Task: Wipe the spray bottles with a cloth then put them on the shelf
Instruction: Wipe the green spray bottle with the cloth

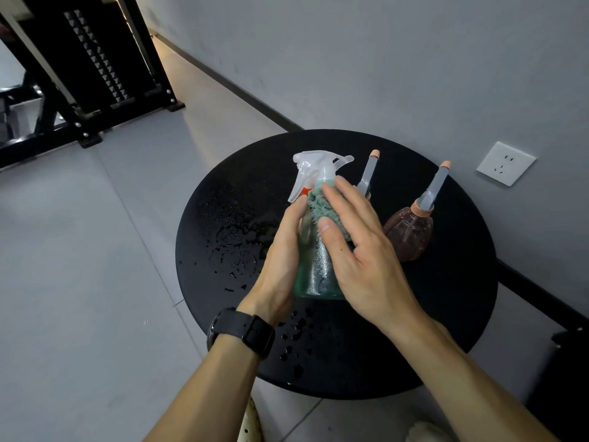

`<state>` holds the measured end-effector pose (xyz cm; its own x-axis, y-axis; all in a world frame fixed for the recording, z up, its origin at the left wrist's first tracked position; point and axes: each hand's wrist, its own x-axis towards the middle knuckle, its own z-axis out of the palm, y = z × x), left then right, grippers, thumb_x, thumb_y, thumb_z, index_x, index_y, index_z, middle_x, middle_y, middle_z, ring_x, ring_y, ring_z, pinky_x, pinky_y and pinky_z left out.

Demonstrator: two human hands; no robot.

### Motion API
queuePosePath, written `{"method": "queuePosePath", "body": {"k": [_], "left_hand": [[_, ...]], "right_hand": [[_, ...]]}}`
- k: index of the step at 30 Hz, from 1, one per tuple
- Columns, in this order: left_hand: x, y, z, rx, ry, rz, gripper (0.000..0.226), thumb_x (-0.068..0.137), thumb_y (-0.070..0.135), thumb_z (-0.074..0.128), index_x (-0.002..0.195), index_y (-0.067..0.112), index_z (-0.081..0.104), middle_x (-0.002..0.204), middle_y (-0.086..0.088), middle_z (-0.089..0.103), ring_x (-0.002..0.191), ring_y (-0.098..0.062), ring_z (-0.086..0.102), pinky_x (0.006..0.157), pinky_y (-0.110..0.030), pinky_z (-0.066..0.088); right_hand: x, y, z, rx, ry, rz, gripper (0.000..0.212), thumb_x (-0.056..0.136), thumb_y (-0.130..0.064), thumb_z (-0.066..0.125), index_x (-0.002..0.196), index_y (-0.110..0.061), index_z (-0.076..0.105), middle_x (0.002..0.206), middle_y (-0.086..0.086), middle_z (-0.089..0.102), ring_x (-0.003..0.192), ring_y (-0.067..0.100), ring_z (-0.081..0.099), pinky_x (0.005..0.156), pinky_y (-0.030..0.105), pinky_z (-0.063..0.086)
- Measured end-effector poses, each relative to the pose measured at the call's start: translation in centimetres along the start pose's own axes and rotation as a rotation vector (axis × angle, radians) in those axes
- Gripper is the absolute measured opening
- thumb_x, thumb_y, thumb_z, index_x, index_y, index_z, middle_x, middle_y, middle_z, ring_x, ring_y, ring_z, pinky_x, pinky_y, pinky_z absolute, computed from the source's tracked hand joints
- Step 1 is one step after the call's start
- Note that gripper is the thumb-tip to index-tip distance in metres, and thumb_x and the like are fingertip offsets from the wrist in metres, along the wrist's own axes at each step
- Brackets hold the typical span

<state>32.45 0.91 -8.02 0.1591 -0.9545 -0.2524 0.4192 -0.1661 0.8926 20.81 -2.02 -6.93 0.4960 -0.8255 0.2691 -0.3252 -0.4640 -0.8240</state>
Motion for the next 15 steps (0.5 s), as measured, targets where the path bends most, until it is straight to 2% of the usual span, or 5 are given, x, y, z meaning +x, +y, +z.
{"method": "queuePosePath", "body": {"k": [3, 5, 7, 11, 15], "left_hand": [[-0.2, 0.1, -0.2, -0.028, 0.014, 0.016, 0.065, 0.103, 0.057, 0.029, 0.128, 0.01, 0.067, 0.121, -0.021, 0.07, 0.112, -0.035, 0.068, 0.09, -0.042, 0.056], [-0.1, 0.2, -0.7, -0.037, 0.033, 0.029, 0.07, 0.101, 0.062, 0.03, 0.128, 0.009, 0.067, 0.126, -0.024, 0.067, 0.116, -0.039, 0.065, 0.092, -0.043, 0.057], [0.0, 0.4, -1.1, -0.046, 0.052, 0.05, 0.069, 0.101, 0.062, 0.033, 0.129, 0.008, 0.065, 0.121, -0.021, 0.069, 0.107, -0.036, 0.068, 0.085, -0.039, 0.057], [0.1, 0.7, -1.6, -0.09, 0.109, 0.098, 0.059, 0.1, 0.056, 0.044, 0.121, 0.007, 0.069, 0.094, -0.009, 0.071, 0.081, -0.022, 0.068, 0.073, -0.034, 0.056], [0.1, 0.8, -1.8, -0.067, 0.147, 0.135, 0.05, 0.095, 0.055, 0.053, 0.113, 0.012, 0.072, 0.102, -0.011, 0.071, 0.09, -0.025, 0.068, 0.087, -0.042, 0.054]], "right_hand": [[-0.2, -0.2, 0.3, 0.021, -0.018, 0.015, 0.046, 0.104, -0.029, 0.042, 0.149, -0.029, 0.033, 0.157, -0.021, 0.02, 0.145, -0.007, 0.009, 0.12, 0.026, 0.017], [-0.5, -0.2, 0.6, 0.05, -0.046, 0.021, 0.047, 0.104, -0.031, 0.041, 0.15, -0.031, 0.031, 0.158, -0.022, 0.018, 0.145, -0.006, 0.01, 0.121, 0.033, 0.021], [-0.8, -0.2, 0.9, 0.055, -0.066, 0.007, 0.048, 0.104, -0.034, 0.039, 0.15, -0.032, 0.029, 0.159, -0.022, 0.017, 0.146, -0.004, 0.01, 0.12, 0.038, 0.024], [-1.4, -0.4, 1.4, 0.054, -0.092, -0.013, 0.048, 0.103, -0.035, 0.038, 0.15, -0.035, 0.027, 0.159, -0.022, 0.017, 0.146, -0.005, 0.009, 0.12, 0.037, 0.025], [-1.6, -0.5, 1.7, 0.048, -0.092, -0.025, 0.048, 0.103, -0.033, 0.039, 0.15, -0.032, 0.028, 0.159, -0.021, 0.017, 0.145, -0.006, 0.01, 0.12, 0.037, 0.025]]}}
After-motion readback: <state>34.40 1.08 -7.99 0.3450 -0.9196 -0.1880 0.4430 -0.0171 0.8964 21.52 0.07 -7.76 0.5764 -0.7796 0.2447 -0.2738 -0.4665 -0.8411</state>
